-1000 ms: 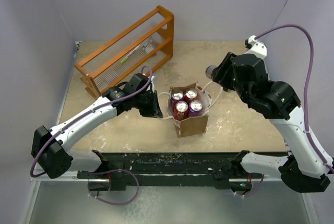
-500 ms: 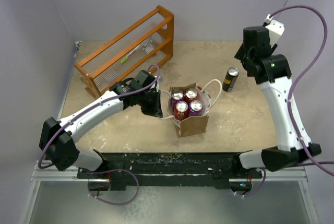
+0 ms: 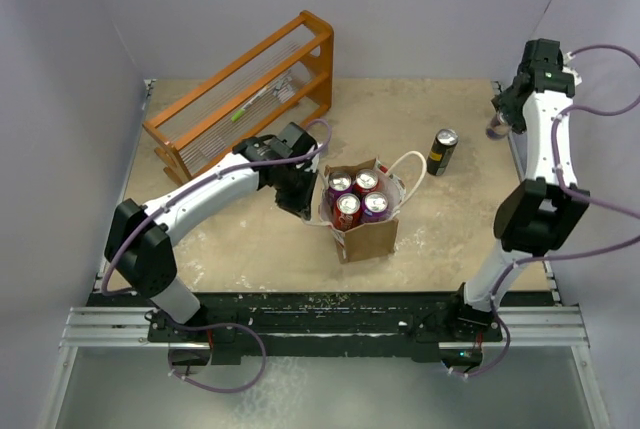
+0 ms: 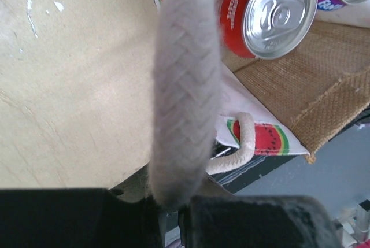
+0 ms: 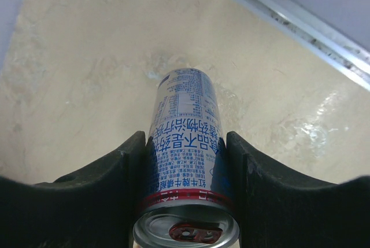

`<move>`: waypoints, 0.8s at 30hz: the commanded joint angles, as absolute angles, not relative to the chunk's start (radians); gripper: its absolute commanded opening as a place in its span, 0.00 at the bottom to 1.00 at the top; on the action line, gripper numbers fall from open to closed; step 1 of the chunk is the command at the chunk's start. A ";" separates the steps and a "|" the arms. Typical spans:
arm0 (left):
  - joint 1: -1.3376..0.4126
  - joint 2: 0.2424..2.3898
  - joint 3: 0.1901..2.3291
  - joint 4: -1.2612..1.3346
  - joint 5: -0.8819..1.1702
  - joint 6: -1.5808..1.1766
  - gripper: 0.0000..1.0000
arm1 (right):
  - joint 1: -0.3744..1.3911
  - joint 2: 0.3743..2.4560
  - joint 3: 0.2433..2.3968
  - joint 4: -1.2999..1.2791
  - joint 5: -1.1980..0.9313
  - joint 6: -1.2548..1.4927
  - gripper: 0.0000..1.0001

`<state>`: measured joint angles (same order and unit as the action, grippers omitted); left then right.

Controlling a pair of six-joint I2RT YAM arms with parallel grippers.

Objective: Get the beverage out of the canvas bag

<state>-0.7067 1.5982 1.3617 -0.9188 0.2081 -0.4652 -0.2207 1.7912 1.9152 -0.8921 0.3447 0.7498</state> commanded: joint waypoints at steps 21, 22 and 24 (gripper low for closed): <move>-0.662 1.762 1.528 -1.010 0.129 -0.279 0.00 | -0.233 2.043 1.955 -0.991 0.190 1.032 0.00; -0.661 1.763 1.529 -1.012 0.127 -0.277 0.00 | -0.227 2.046 1.956 -0.990 0.198 1.032 0.00; -0.659 1.760 1.529 -1.014 0.120 -0.272 0.00 | -0.218 2.058 1.956 -0.989 0.197 1.033 0.00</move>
